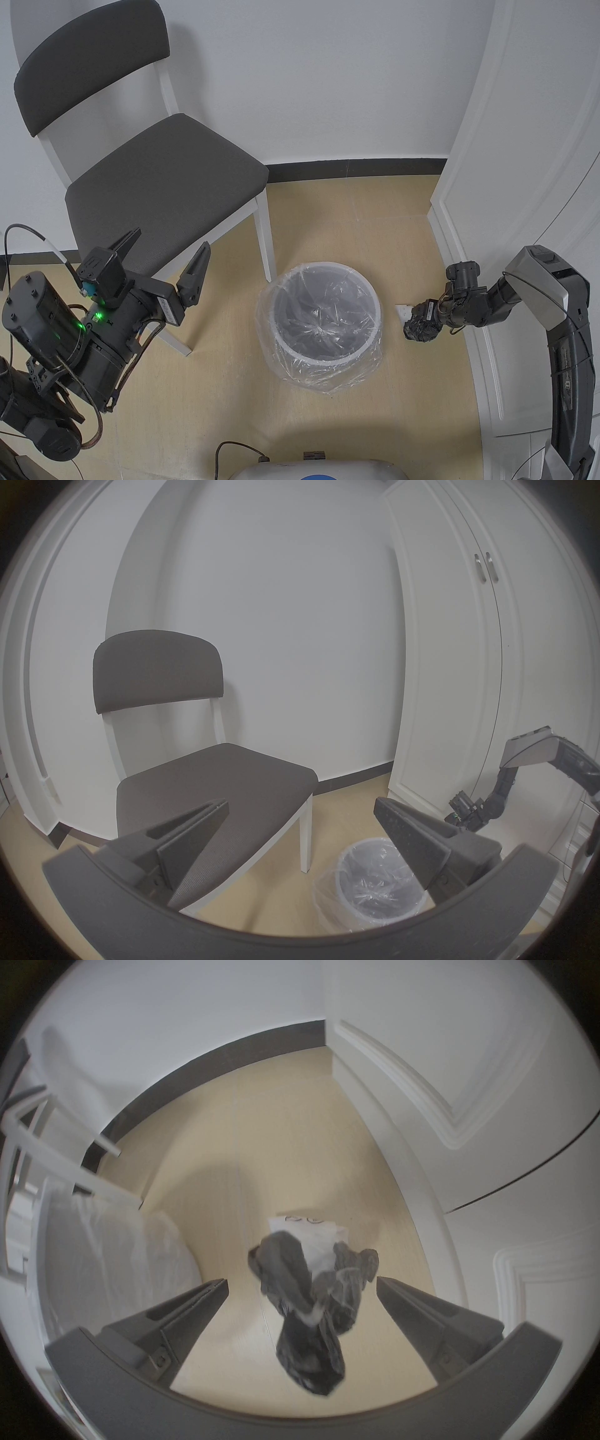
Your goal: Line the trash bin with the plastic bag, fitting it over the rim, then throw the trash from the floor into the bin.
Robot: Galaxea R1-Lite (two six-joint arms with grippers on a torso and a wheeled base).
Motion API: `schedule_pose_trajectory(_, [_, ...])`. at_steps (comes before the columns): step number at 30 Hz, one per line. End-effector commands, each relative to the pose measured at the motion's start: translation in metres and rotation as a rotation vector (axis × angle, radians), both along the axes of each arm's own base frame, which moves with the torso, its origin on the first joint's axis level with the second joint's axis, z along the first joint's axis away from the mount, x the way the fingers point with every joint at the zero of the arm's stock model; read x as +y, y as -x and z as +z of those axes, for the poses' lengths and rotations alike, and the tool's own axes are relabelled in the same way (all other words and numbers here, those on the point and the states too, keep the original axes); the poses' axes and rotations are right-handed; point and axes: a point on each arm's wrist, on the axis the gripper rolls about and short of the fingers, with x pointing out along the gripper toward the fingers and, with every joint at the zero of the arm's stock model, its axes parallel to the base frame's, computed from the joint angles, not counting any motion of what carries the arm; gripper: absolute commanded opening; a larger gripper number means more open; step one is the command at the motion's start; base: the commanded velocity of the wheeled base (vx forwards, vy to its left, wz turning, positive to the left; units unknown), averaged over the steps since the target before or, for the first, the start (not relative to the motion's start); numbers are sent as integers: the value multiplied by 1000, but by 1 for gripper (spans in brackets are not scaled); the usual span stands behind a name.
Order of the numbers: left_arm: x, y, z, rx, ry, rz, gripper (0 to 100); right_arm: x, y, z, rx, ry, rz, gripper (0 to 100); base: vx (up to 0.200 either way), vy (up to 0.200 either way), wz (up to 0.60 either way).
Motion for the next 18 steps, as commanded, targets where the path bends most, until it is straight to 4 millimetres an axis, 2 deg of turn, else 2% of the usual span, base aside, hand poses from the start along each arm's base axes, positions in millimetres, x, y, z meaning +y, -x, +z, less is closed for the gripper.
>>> schedule_pose_trajectory(1, [-1, 2, 0, 2, -1, -7, 100, 7, -17, -23, -9, -42, -61, 100, 0, 0, 0])
schedule_pose_trajectory(6, [-2, 2, -1, 6, -4, -10, 100, 13, -24, -29, -25, -74, -95, 100, 0, 0, 0])
schedule_pose_trajectory(18, [-1, 3, -4, 15, -10, -10, 100, 13, -26, -29, 22, -89, -124, 100, 0, 0, 0])
